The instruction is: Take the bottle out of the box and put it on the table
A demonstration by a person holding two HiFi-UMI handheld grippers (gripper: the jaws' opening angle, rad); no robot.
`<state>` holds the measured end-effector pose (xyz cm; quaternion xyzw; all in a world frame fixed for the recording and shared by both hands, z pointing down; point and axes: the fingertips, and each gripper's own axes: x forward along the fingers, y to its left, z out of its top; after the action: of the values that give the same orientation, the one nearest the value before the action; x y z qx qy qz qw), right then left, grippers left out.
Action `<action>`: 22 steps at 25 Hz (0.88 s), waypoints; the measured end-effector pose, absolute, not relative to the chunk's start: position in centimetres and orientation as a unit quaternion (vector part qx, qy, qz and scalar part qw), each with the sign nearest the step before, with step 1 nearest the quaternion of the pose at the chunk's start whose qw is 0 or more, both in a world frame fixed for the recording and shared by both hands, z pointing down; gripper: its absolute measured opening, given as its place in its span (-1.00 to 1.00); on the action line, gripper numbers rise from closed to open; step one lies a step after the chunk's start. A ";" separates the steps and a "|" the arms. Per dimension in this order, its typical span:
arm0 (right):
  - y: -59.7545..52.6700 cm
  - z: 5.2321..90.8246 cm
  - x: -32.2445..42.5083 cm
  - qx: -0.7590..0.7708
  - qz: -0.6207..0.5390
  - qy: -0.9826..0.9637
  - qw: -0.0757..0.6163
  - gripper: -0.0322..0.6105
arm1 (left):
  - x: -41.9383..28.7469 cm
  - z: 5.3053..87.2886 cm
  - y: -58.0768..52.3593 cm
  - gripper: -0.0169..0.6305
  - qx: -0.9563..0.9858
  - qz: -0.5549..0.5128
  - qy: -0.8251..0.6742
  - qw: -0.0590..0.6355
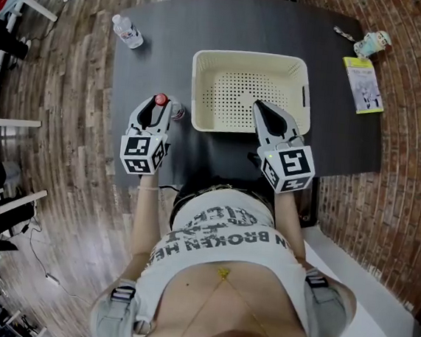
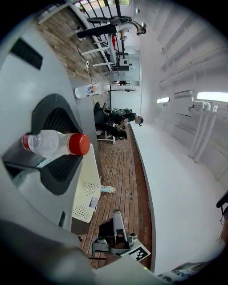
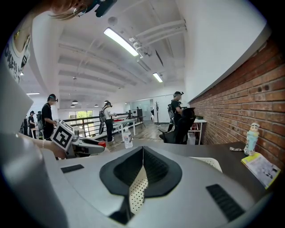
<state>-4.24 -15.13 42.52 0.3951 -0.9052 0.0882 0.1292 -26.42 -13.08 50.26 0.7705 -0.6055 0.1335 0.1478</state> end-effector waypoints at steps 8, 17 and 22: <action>-14.9 42.5 -4.3 0.395 0.087 -0.905 0.130 -0.87 | -26.6 50.3 -13.0 -0.50 0.770 0.125 -0.607 0.150; -14.7 42.5 -4.1 0.396 0.088 -0.905 0.130 -0.87 | -26.6 50.3 -12.9 -0.50 0.770 0.123 -0.608 0.149; -14.8 42.6 -3.9 0.397 0.087 -0.904 0.130 -0.87 | -26.5 50.4 -12.9 -0.50 0.770 0.122 -0.609 0.149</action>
<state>-3.93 -14.80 42.57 0.3973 -0.9042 0.0871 0.1302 -26.53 -12.94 50.37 0.7696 -0.6088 0.1223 0.1488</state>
